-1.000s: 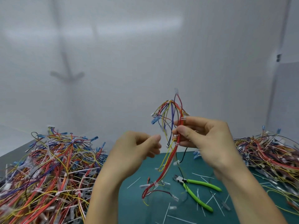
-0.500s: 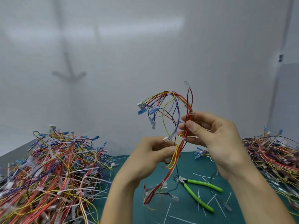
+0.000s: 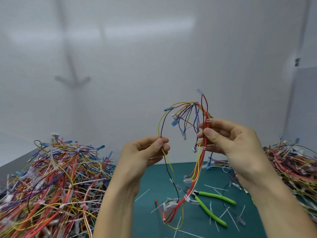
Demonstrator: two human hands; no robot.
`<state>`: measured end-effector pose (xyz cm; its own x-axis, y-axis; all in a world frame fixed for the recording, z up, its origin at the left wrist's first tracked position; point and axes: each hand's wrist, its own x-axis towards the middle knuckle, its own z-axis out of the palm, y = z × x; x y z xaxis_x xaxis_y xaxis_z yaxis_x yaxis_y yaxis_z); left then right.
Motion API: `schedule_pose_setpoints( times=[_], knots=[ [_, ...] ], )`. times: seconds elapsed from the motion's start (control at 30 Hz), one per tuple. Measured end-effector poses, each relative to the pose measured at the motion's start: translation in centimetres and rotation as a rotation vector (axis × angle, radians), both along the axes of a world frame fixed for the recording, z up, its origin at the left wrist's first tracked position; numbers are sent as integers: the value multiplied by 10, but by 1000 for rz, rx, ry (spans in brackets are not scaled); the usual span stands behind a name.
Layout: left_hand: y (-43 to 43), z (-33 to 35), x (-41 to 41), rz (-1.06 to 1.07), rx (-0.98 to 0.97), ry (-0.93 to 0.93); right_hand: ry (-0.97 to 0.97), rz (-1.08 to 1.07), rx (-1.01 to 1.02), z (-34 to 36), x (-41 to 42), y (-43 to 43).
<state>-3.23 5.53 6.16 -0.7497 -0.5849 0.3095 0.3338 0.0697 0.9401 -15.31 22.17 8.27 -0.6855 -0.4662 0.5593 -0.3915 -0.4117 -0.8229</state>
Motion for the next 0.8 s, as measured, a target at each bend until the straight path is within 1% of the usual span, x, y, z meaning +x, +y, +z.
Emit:
schedule_pose_setpoints(
  times=[0.17,0.23,0.3,0.4,0.53,0.6,0.7,0.73,0.8],
  knots=[
    [2,3,1,-35,29,45,17,-6,-8,-1,-1,1],
    [1,2,0,-23,-8,30,19,-4,-21,0,-1,1],
    [0,-1,-2,43,-101,-20,20,-4,-39,0,-1,1],
    [-3,-7,-7,131,-284,-155,29,-15,-56,1,0,1],
    [-3,-12,-10,116,-464,-338,-1,-34,-100,2,2,0],
    [1,-10,-9,60,-501,-390,-23,-45,-117,2,2,-1],
    [10,-2,-5,-181,-387,-366,-42,-55,-130,1,4,-3],
    [13,1,-3,-246,-376,-359,-45,-64,-133,1,4,-5],
    [15,4,-2,-323,-445,-359,-54,-91,-137,-1,5,-8]
  ],
)
